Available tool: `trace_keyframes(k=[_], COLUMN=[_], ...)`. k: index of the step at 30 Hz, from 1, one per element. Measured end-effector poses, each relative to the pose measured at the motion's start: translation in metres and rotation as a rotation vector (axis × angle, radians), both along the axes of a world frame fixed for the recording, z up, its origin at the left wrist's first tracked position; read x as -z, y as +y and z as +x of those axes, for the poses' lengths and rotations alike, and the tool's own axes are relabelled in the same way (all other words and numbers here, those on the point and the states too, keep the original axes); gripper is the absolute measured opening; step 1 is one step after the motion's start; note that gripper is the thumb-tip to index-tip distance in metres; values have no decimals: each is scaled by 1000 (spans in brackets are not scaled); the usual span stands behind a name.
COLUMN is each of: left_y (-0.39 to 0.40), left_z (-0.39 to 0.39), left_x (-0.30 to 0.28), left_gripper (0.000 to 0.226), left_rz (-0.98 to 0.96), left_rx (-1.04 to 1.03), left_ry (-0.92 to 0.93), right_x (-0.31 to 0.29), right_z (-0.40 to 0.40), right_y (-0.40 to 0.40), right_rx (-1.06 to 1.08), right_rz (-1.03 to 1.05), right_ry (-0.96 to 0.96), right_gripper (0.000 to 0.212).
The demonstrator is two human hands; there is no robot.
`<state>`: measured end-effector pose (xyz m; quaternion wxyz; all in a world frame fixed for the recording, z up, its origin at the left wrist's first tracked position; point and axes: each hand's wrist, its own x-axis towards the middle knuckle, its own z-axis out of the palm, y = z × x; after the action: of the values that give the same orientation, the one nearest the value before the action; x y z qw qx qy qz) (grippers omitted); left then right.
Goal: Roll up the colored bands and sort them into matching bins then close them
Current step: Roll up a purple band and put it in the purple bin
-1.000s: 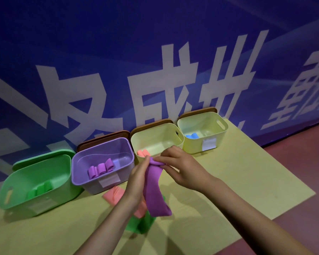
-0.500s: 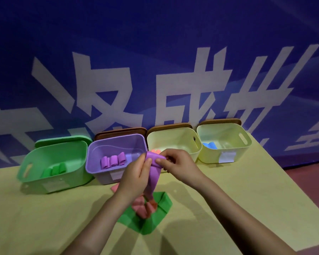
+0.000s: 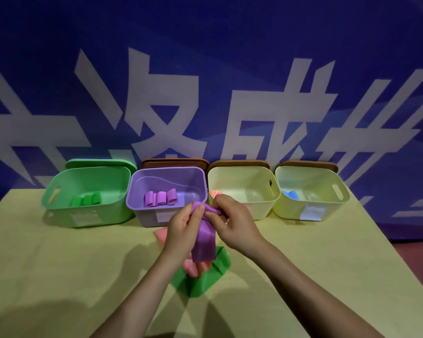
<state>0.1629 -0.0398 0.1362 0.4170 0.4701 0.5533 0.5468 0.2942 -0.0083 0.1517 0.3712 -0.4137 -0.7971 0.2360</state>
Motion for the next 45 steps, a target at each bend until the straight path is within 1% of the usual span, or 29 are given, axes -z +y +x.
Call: trace_keyframes(k=[3,5,7,8,10,12,15,17,20,22,23,25,27,30,32,35,40,42,45], left_y=[-7,-11,-14,-16,-23,-30,-34,-34,-30,-27,-27,-27,-27,-24,-22,-19,-13,-12,-12], left_z=[7,9,8,7,4,2,-2,0,8,12,14,19,23,26,27,28,25,22,16], left_x=[-10,-14,-15,-16,-17,-21,-20,-19,-20,-23,-24,-26,-29,-31,-34,-40,-45,-43,-39], left_gripper=[21,19,23,23,19,11,12,12,20,23,25,26,26,28,30,31,31,28,26], left_rz=[-150,-232,-328,-375,-428,-425,-396,-386,-337,-294,-280,-277,-279,-232,-198,-181,-225,-206,-167], left_rx=[-59,-38,-14,10,105,203,232,216,189,195,200,223,263,312,344,360,320,300,249], left_ry=[-346,-523,-638,-644,-586,-497,-368,-260,-54,61,86,77,12,-26,-15,-82,-117,-92,-14], right_x=[2,1,0,-1,-1,-1,-1,-1,1,4,5,7,6,4,3,0,-2,-1,-1], right_z=[-1,-3,-3,-2,-1,0,1,5,11,17,21,28,34,43,48,52,45,40,29], right_y=[1,2,2,2,1,-1,-4,-9,-17,-22,-24,-27,-30,-33,-35,-37,-37,-35,-33], right_rx=[57,105,158,181,209,229,259,269,268,261,258,253,259,261,234,195,155,168,136], right_rz=[-2,-20,-67,-99,-140,-126,-85,-9,134,192,204,208,205,180,108,-48,-177,-239,-380], right_ry=[6,19,87,131,198,219,229,183,44,-2,-11,-21,-20,-2,98,299,428,487,594], right_gripper=[16,14,13,11,8,6,11,16,22,20,19,20,22,23,23,25,33,34,25])
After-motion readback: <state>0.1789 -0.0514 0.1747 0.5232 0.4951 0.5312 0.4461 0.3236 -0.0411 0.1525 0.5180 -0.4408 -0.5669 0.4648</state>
